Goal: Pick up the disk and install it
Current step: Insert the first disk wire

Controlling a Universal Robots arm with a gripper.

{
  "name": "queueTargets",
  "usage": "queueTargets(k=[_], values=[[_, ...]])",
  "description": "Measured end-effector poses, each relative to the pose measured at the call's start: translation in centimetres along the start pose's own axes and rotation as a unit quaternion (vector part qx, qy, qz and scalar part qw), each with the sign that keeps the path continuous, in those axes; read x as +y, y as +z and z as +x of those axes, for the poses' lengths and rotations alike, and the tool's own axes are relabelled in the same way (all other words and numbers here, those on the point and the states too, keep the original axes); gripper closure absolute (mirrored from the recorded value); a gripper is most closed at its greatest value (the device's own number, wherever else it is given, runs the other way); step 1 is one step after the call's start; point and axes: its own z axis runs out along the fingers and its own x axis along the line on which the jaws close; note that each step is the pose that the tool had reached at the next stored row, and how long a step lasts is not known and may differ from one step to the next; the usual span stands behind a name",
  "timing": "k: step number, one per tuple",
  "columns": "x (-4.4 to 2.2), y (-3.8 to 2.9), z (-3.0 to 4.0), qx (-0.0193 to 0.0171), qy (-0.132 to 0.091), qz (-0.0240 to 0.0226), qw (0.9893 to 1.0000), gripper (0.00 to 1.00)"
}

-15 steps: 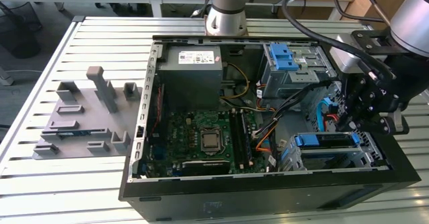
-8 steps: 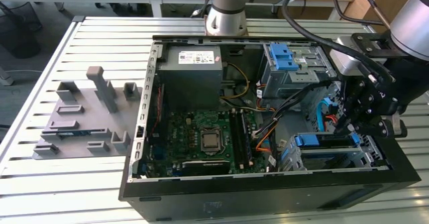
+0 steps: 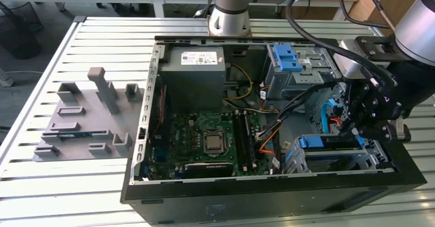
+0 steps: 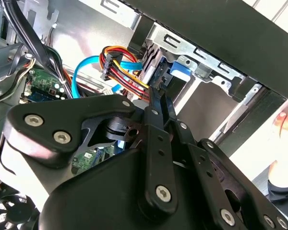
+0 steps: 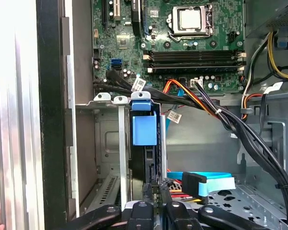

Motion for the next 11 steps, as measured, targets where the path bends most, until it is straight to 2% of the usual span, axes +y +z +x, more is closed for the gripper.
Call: queueTargets(k=[11], values=[[-0.06,0.36,-0.01,-0.0002,0.0,-0.0006,1.0,0.83]])
